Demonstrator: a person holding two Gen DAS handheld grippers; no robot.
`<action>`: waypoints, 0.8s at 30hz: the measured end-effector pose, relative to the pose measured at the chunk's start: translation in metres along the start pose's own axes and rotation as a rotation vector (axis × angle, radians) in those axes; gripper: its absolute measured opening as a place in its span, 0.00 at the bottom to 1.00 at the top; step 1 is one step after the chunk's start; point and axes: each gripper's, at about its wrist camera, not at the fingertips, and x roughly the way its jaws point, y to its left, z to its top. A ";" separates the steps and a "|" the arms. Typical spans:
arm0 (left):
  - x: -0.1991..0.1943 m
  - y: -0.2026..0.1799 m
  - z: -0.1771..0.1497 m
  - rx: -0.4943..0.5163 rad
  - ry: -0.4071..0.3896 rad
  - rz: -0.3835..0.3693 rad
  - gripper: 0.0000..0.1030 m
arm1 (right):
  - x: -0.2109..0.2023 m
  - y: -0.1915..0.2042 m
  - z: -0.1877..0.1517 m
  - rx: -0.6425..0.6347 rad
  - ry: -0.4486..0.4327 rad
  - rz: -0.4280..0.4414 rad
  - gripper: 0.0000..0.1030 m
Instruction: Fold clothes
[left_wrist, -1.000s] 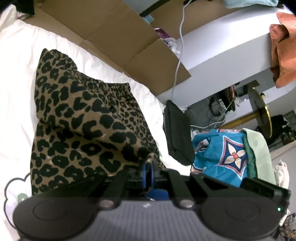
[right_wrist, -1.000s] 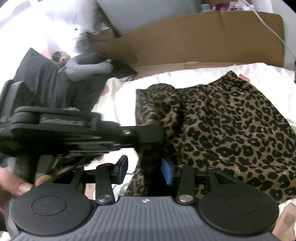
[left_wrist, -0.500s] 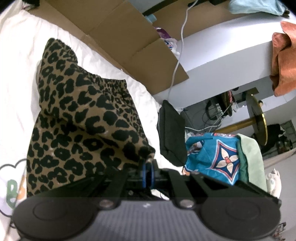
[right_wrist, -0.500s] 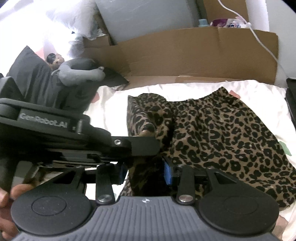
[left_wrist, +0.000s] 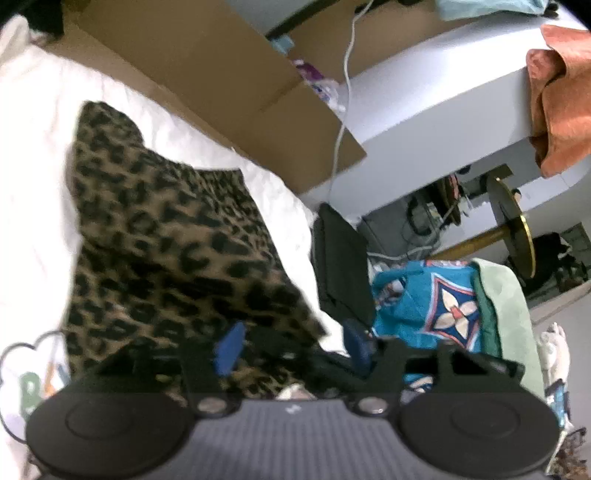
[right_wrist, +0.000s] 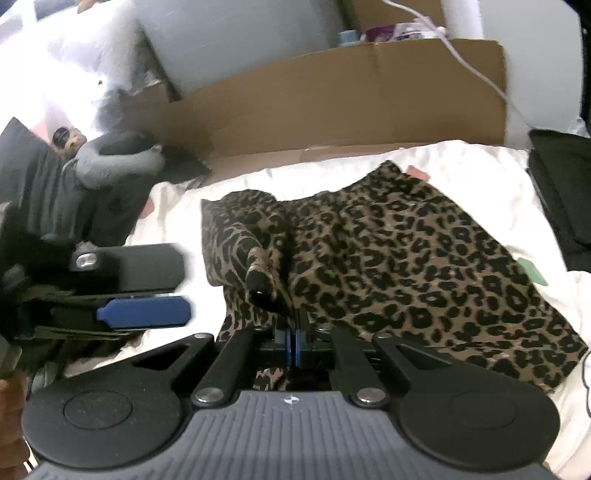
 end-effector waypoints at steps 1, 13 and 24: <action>-0.001 0.003 0.000 -0.001 -0.004 0.014 0.62 | -0.002 -0.004 0.001 0.007 -0.005 0.000 0.00; -0.002 0.048 -0.017 -0.061 0.027 0.158 0.62 | -0.017 -0.058 0.011 0.131 -0.039 -0.045 0.00; 0.009 0.062 -0.035 -0.065 0.100 0.228 0.62 | -0.026 -0.106 0.005 0.245 -0.035 -0.092 0.00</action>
